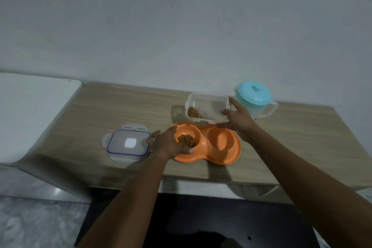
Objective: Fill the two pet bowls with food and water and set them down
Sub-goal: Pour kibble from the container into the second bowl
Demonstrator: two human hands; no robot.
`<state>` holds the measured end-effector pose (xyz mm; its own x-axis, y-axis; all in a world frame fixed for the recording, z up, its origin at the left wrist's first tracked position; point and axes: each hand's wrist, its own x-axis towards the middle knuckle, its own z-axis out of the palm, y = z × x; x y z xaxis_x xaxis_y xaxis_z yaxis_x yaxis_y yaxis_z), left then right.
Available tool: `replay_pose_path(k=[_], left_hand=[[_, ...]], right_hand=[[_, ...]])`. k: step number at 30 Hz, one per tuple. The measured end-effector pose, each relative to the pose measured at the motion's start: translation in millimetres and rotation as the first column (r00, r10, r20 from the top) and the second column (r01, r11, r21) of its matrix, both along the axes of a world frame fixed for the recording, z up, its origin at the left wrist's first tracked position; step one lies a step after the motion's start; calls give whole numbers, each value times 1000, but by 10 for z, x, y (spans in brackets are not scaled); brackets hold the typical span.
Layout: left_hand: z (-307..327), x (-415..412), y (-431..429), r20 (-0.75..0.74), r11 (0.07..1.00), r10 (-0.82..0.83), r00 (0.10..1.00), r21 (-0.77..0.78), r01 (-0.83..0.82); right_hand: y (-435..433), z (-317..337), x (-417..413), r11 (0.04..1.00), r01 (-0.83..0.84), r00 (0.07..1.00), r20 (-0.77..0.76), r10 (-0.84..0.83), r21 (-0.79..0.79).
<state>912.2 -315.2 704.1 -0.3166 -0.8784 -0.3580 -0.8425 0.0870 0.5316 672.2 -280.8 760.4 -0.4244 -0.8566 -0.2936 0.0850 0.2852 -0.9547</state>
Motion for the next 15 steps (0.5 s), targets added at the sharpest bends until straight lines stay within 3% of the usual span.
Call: replay_pose_path(k=[8, 15], left_hand=[[-1, -35, -17, 15, 1000, -5, 1000, -24, 6], [-66, -42, -64, 10, 998, -23, 1000, -56, 24]], right_hand=[[-677, -448, 108, 982, 50, 993, 92, -67, 184], [-922, -673, 174, 971, 98, 984, 122, -127, 219]])
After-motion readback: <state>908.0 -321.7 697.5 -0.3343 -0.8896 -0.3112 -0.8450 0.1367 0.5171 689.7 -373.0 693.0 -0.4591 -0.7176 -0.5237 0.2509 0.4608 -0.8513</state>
